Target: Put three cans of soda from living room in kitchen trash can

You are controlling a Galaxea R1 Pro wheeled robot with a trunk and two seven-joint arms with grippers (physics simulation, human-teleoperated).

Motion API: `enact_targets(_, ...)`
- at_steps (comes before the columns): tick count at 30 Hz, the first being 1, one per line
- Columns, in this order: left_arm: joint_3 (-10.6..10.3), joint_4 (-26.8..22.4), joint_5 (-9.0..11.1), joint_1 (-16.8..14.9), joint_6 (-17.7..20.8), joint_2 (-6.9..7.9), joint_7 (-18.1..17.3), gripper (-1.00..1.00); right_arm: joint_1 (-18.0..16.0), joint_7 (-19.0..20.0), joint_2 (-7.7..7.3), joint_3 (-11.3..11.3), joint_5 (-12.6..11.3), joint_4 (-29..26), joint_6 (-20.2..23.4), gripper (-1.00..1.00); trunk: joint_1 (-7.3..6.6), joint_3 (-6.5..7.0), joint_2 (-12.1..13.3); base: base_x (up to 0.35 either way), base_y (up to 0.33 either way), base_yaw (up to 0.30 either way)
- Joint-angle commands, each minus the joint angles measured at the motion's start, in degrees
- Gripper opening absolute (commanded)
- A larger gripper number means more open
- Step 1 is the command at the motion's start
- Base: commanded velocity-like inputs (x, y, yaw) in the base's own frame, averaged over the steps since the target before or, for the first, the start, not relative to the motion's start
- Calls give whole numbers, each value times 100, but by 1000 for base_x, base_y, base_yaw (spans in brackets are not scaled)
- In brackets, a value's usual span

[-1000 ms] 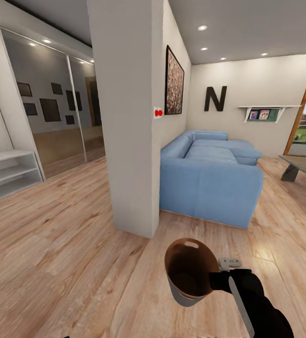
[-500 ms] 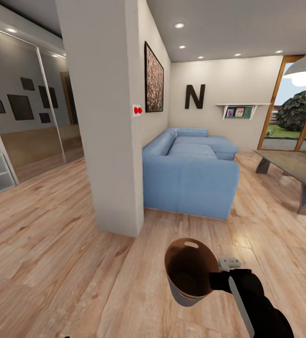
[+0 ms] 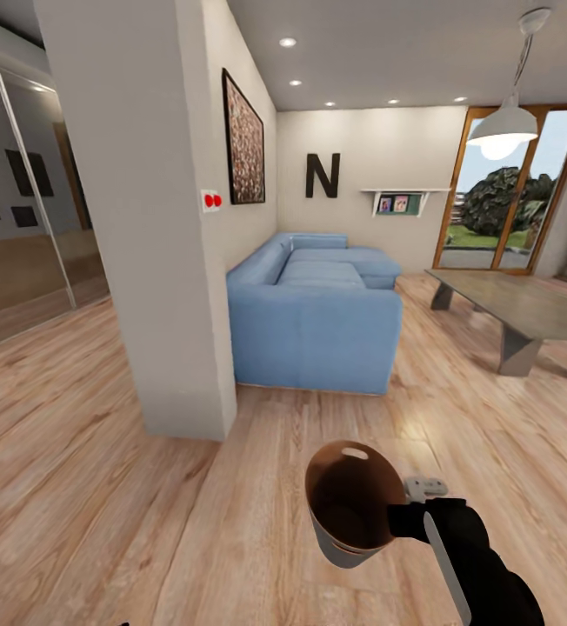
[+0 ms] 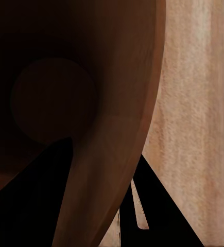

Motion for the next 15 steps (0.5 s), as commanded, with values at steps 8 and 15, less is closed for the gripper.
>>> enact_targets(8,0,2,0,0,0,-2,0,100,-3,1,0,2,-84,-3,-1,-100,0,-26,-1,0,0,-281)
enact_targets(15,0,5,0,0,0,-2,0,100,-3,1,0,2,-84,-3,-1,-100,0,-52,-1,0,0,-281)
